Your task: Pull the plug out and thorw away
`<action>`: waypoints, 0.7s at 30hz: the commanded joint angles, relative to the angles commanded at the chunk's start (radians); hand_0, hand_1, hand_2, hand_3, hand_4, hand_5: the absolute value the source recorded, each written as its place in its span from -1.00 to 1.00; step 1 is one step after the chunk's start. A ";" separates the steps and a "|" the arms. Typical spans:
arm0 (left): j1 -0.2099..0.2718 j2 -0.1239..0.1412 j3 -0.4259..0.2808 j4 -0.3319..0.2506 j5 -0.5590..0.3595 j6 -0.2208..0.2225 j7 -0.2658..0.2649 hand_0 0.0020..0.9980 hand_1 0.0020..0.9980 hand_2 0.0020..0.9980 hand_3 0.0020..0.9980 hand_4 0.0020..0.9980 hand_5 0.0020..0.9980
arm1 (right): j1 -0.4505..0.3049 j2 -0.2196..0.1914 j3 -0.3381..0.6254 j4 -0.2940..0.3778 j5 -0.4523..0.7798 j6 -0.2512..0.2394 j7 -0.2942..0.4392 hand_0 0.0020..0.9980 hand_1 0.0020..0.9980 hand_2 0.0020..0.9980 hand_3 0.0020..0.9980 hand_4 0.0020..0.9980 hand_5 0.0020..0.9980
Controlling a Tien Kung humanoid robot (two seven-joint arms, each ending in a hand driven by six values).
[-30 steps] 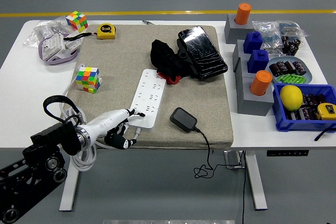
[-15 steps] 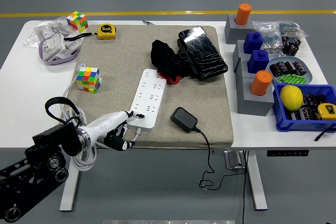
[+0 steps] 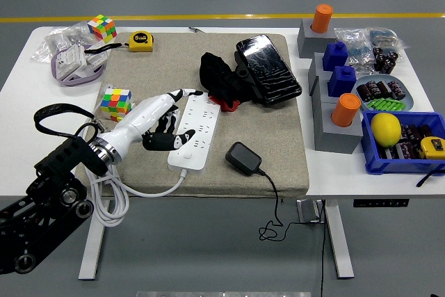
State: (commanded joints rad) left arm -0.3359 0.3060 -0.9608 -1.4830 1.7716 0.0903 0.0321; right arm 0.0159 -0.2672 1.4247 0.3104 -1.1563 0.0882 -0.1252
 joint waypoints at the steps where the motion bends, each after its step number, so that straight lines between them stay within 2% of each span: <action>1: -0.003 -0.013 -0.012 0.012 0.007 0.003 -0.004 -0.66 -0.67 -0.36 0.74 0.50 -0.61 | 0.000 0.001 0.000 0.000 0.000 0.000 0.000 0.08 0.24 0.34 0.17 0.96 0.05; 2: -0.005 -0.023 -0.021 0.023 0.012 0.006 -0.010 -0.66 -0.67 -0.36 0.74 0.50 -0.61 | 0.000 0.001 -0.001 0.000 0.000 0.001 0.000 0.08 0.24 0.34 0.17 0.96 0.05; 3: -0.007 -0.030 -0.028 0.031 0.013 0.011 -0.015 -0.16 0.20 0.32 0.84 0.89 -0.14 | 0.001 0.002 -0.001 0.000 0.000 0.001 0.000 0.08 0.24 0.34 0.17 0.96 0.05; 8: -0.013 -0.055 -0.074 0.080 0.032 0.032 -0.036 -0.16 0.20 0.32 0.84 0.89 -0.14 | 0.002 0.003 -0.001 0.000 -0.001 0.001 -0.001 0.08 0.24 0.34 0.17 0.96 0.05; 9: -0.013 -0.056 -0.085 0.090 0.040 0.029 -0.032 0.58 0.75 0.77 0.91 0.97 0.00 | 0.003 0.003 -0.002 0.000 -0.001 0.001 -0.001 0.08 0.24 0.34 0.17 0.96 0.05; 14: -0.005 -0.052 -0.125 0.111 0.050 0.015 -0.021 0.58 0.75 0.77 0.91 0.97 0.00 | 0.004 0.001 -0.005 -0.001 -0.002 0.001 -0.002 0.08 0.24 0.34 0.17 0.96 0.05; 15: -0.003 -0.051 -0.132 0.111 0.052 0.013 -0.019 0.77 0.86 0.84 0.93 1.00 0.12 | 0.004 0.001 -0.007 -0.001 -0.002 0.001 -0.002 0.08 0.24 0.34 0.17 0.96 0.05; 21: -0.021 -0.043 -0.148 0.112 0.052 0.015 -0.013 0.74 0.82 0.82 0.93 1.00 0.10 | 0.034 0.002 -0.022 -0.002 0.005 0.003 -0.001 0.08 0.24 0.34 0.17 0.96 0.05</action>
State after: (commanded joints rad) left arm -0.3569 0.2632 -1.1092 -1.3706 1.8238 0.1049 0.0187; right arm 0.0503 -0.2653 1.4024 0.3087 -1.1512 0.0913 -0.1263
